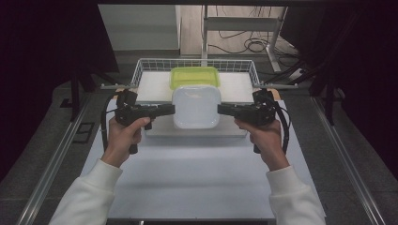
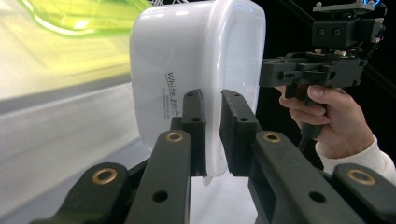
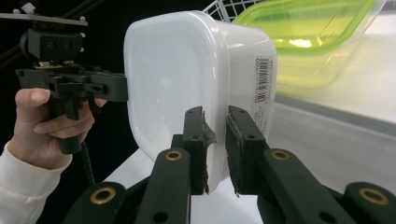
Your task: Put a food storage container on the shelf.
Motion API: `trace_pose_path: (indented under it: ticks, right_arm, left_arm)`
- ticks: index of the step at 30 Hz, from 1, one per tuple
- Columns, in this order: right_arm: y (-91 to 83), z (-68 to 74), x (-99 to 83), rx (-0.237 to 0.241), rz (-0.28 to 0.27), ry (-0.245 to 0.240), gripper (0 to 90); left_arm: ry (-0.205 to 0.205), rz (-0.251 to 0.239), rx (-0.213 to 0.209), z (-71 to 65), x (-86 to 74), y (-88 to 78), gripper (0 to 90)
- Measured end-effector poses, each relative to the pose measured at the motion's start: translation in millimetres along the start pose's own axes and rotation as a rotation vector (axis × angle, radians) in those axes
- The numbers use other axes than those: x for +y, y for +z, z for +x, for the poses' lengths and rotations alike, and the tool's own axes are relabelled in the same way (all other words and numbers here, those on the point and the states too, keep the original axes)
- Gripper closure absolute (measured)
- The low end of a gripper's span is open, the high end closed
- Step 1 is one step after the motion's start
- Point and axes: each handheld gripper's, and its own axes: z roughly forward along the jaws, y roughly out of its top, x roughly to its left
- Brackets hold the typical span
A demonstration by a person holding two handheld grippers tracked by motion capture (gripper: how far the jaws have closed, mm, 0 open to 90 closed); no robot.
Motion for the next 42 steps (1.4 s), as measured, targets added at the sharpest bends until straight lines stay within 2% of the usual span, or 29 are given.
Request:
trace_pose_path:
  ticks: [7, 12, 21, 27, 31, 37, 42]
  right_arm:
    - [0.2, -2.2, 16.7, -0.006, 0.006, -0.002, 78.0]
    - [3.1, -4.6, 30.4, 0.006, -0.002, 0.007, 78.0]
    - [11.1, -8.1, 57.4, 0.018, -0.008, 0.011, 78.1]
    - [20.7, -17.0, 74.4, 0.014, 0.004, 0.025, 78.0]
    - [28.0, -27.5, 84.7, 0.013, 0.008, 0.052, 78.0]
    - [32.8, -35.2, 91.5, 0.004, 0.015, 0.063, 78.0]
    - [35.8, -42.6, 96.5, -0.001, 0.016, 0.078, 78.0]
  left_arm:
    - [-0.004, -0.005, -0.006, 2.6, 16.4, 0.8, 80.7]
    - [-0.009, -0.017, -0.013, 4.5, 28.9, -1.9, 80.8]
    - [-0.025, -0.038, -0.023, 16.4, 54.8, -4.5, 80.9]
    - [-0.032, -0.027, -0.010, 25.9, 71.0, -0.3, 81.0]
    - [-0.036, -0.021, -0.002, 33.2, 81.9, 4.4, 81.0]
    - [-0.038, -0.005, 0.015, 40.4, 91.6, 11.6, 81.0]
    - [-0.053, -0.005, 0.007, 47.7, 95.4, 16.6, 81.0]
